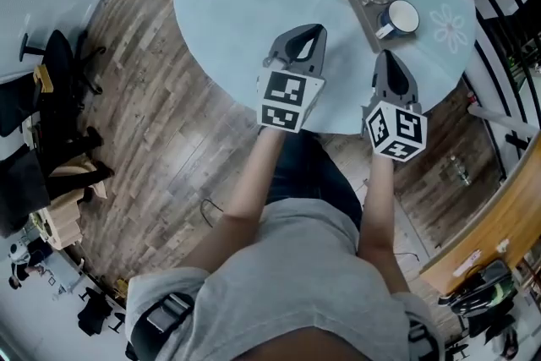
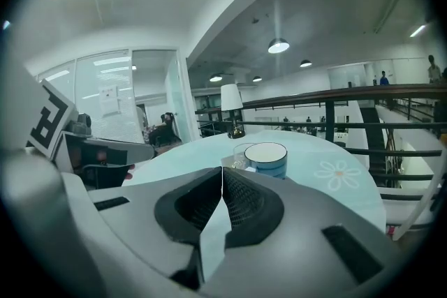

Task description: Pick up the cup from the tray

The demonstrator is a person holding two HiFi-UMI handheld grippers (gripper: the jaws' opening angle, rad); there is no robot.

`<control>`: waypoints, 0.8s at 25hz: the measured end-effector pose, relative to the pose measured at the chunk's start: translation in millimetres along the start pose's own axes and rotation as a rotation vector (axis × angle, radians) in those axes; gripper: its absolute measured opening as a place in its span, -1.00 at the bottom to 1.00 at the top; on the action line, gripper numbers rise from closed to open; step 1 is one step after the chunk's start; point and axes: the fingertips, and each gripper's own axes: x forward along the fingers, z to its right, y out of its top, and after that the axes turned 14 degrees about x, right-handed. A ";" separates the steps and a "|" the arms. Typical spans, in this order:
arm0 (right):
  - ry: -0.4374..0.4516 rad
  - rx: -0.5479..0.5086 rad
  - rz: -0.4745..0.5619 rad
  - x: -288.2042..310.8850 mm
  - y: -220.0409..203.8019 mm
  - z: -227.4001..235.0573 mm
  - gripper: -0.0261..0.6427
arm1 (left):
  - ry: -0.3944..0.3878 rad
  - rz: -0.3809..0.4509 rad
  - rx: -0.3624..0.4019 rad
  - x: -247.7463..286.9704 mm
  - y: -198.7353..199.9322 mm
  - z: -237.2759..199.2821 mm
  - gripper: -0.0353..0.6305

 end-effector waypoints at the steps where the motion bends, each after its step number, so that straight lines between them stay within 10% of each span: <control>1: -0.005 -0.010 -0.012 4.3 -1.7 1.5 -0.89 | -0.014 0.000 0.000 4.9 -1.7 -1.8 -0.88; 20: -0.061 0.061 -0.077 35.8 -20.5 24.7 -0.88 | -0.155 -0.050 -0.008 72.9 -26.2 -9.1 -0.88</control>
